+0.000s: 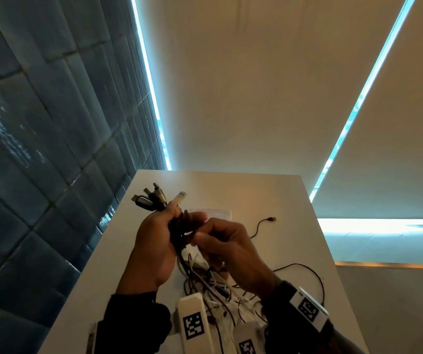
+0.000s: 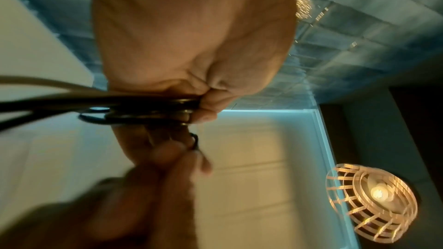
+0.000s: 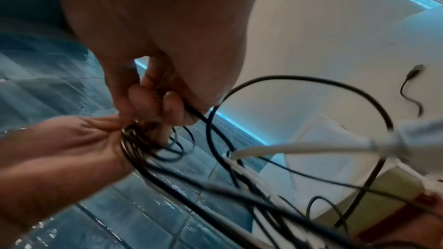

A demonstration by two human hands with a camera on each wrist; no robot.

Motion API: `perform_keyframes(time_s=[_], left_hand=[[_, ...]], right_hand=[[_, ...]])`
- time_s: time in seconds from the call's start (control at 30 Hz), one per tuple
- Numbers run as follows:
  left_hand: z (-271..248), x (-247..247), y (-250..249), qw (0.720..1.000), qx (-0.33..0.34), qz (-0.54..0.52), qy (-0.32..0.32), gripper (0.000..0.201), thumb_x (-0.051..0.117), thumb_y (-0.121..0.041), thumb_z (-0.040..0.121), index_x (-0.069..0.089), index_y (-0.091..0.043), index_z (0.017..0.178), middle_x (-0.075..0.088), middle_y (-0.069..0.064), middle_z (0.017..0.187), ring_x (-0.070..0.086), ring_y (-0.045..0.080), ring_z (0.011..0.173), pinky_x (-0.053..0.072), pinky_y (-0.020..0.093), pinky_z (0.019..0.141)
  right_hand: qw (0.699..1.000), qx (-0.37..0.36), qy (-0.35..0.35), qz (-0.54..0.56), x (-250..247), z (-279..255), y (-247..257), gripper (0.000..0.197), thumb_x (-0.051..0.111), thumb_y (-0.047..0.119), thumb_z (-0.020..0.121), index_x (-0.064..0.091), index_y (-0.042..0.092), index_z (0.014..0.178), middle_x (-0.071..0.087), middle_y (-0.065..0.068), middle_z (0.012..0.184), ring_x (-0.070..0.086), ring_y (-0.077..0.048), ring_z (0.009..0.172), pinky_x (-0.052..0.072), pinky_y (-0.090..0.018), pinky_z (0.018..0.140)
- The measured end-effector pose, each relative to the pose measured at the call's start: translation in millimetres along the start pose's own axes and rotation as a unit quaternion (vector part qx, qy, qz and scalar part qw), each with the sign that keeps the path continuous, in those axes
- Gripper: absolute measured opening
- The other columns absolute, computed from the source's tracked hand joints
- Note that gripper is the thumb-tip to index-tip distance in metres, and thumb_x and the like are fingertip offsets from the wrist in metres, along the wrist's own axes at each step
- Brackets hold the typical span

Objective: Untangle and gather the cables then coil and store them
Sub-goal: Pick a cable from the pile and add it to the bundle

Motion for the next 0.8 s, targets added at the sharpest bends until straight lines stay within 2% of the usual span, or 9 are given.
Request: perform_keyframes(time_s=[0.07,0.1,0.13,0.17,0.23,0.33,0.53,0.67,0.8], left_hand=[[-2.3,3.7,-5.9,0.997,0.015,-0.076,0.02,0.033,0.038,-0.026,0.098,0.055,-0.011,0.123,0.058,0.007,0.067,0.064,0.027,0.076,0.054,0.039,0.074],[-3.4,5.3,-8.9,0.994,0.023,-0.102,0.026,0.024,0.04,-0.027,0.096,0.061,-0.016,0.101,0.051,0.004,0.063,0.058,0.022,0.066,0.052,0.035,0.067],[-3.3,5.5,-10.5,0.993,0.029,-0.116,0.025,0.023,0.04,-0.028,0.096,0.055,-0.018,0.081,0.047,0.001,0.061,0.049,0.016,0.056,0.047,0.03,0.059],[-3.3,5.3,-11.4,0.992,0.035,-0.122,0.021,0.028,0.038,-0.027,0.097,0.047,-0.018,0.073,0.045,0.0,0.06,0.041,0.012,0.05,0.039,0.027,0.053],[-4.1,4.2,-14.2,0.991,0.056,-0.124,0.015,0.032,0.034,-0.026,0.1,0.044,-0.018,0.071,0.047,-0.002,0.06,0.03,0.009,0.046,0.032,0.023,0.048],[-7.6,-2.7,-17.4,0.99,0.072,-0.121,0.009,0.035,0.036,-0.027,0.1,0.052,-0.021,0.068,0.052,-0.001,0.063,0.026,0.007,0.043,0.031,0.02,0.045],[-14.2,-9.1,-28.1,0.984,0.111,-0.134,0.027,0.032,0.036,-0.029,0.099,0.043,-0.02,0.069,0.043,-0.006,0.057,0.027,0.005,0.041,0.029,0.02,0.044],[-19.7,-14.7,-38.1,0.98,0.135,-0.145,0.031,0.034,0.033,-0.029,0.101,0.044,-0.021,0.069,0.04,-0.008,0.057,0.027,0.005,0.043,0.028,0.02,0.045],[-25.4,-16.7,-43.0,0.982,0.149,-0.117,0.019,0.032,0.035,-0.029,0.099,0.044,-0.021,0.069,0.043,-0.007,0.058,0.026,0.006,0.044,0.027,0.02,0.045]], right_hand=[[0.999,0.032,0.023,-0.031,-2.2,-2.3,-9.5,0.019,0.053,0.01,0.096,0.064,0.008,0.081,0.054,-0.003,0.062,0.043,-0.007,0.046,0.036,-0.015,0.045],[0.997,0.047,0.032,-0.044,-5.6,-3.6,-17.6,0.02,0.053,0.013,0.097,0.064,0.01,0.08,0.055,0.0,0.062,0.046,-0.004,0.047,0.037,-0.013,0.046],[0.996,0.059,0.039,-0.058,-9.1,-4.7,-25.4,0.022,0.053,0.015,0.097,0.064,0.011,0.079,0.057,0.005,0.062,0.048,-0.002,0.049,0.039,-0.012,0.049],[0.994,0.068,0.042,-0.068,-13.1,-6.0,-32.0,0.024,0.052,0.017,0.098,0.064,0.011,0.078,0.059,0.009,0.062,0.05,0.0,0.051,0.04,-0.012,0.052],[0.993,0.085,0.038,-0.075,-23.0,-8.1,-45.8,0.026,0.05,0.015,0.098,0.063,0.012,0.076,0.062,0.011,0.062,0.054,0.002,0.056,0.044,-0.012,0.058],[0.989,0.102,0.027,-0.102,-37.6,-10.6,-64.7,0.029,0.053,0.018,0.097,0.063,0.019,0.071,0.062,0.009,0.065,0.057,-0.006,0.062,0.047,-0.021,0.067],[0.982,0.118,-0.003,-0.15,-58.8,-19.3,-104.7,0.032,0.052,0.026,0.098,0.061,0.006,0.074,0.051,-0.007,0.067,0.048,-0.018,0.063,0.042,-0.02,0.062],[0.978,0.131,-0.02,-0.162,-63.5,-24.2,-118.5,0.035,0.049,0.024,0.1,0.058,0.002,0.074,0.046,-0.005,0.067,0.042,-0.015,0.062,0.037,-0.019,0.06],[0.965,0.142,-0.037,-0.216,-65.7,-19.0,-122.4,0.033,0.05,0.019,0.1,0.058,0.012,0.068,0.049,0.0,0.066,0.045,-0.006,0.061,0.038,-0.02,0.061]])
Point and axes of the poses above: each hand's wrist, its own z-axis towards the middle knuckle, its own x-axis out of the palm, y = z × x, the point moved 4 cm from there along z, towards the middle knuckle
